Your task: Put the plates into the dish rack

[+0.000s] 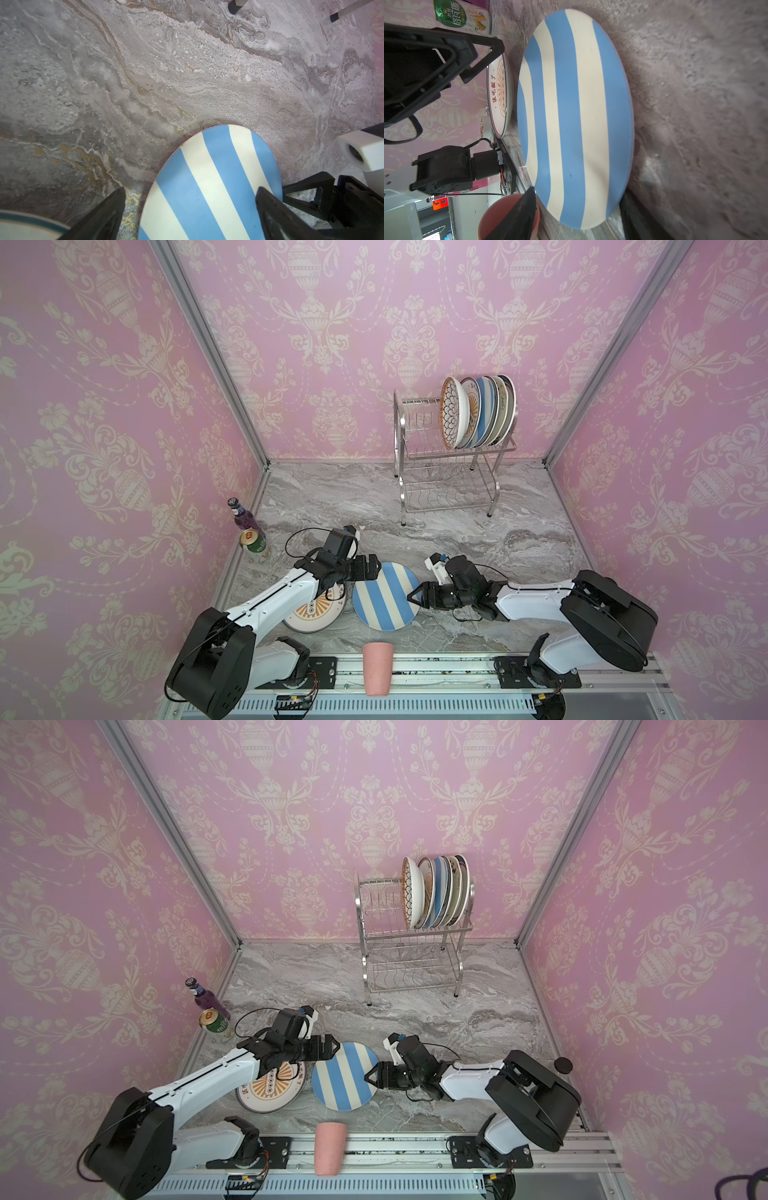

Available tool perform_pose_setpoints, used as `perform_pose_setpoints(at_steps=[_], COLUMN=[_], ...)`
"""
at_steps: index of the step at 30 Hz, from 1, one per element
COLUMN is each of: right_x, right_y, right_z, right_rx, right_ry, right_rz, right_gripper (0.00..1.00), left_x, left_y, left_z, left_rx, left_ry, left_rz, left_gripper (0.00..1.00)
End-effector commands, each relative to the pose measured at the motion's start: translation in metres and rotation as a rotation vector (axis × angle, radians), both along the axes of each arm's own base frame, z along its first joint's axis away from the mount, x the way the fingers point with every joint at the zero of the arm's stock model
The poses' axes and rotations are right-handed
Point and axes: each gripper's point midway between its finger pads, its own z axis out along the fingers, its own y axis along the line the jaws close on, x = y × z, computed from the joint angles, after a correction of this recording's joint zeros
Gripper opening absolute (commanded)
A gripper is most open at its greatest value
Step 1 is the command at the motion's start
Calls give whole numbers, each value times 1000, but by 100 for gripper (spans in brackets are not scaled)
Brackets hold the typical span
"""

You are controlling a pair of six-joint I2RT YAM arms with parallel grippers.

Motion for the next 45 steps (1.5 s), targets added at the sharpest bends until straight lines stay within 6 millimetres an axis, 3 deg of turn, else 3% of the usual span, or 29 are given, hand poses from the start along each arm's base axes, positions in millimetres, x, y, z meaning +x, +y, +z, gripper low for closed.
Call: perform_pose_setpoints(at_steps=[1, 11, 18, 26, 41, 42, 45], right_x=[-3, 2, 11, 26, 46, 47, 52], right_y=[-12, -7, 3, 2, -6, -7, -7], right_z=[-24, -31, -35, -26, 7, 10, 22], right_rx=[-47, -16, 50, 120, 71, 62, 53], right_ry=[58, 68, 74, 33, -77, -88, -118], right_rz=[-71, -97, -127, -212, -234, -232, -227], right_gripper=[65, 62, 55, 30, 7, 5, 0], left_x=[-3, -7, -7, 1, 29, 39, 45], left_y=[-9, -11, -27, -28, -43, -47, -49], left_z=[-7, -22, -25, -12, 18, 32, 39], left_rx=[-9, 10, -52, -30, -58, -69, -71], left_ry=[16, 56, 64, 22, -77, -112, -136], left_rz=[-49, -71, -125, -146, -163, -164, -161], left_gripper=[99, 99, 99, 99, 99, 99, 99])
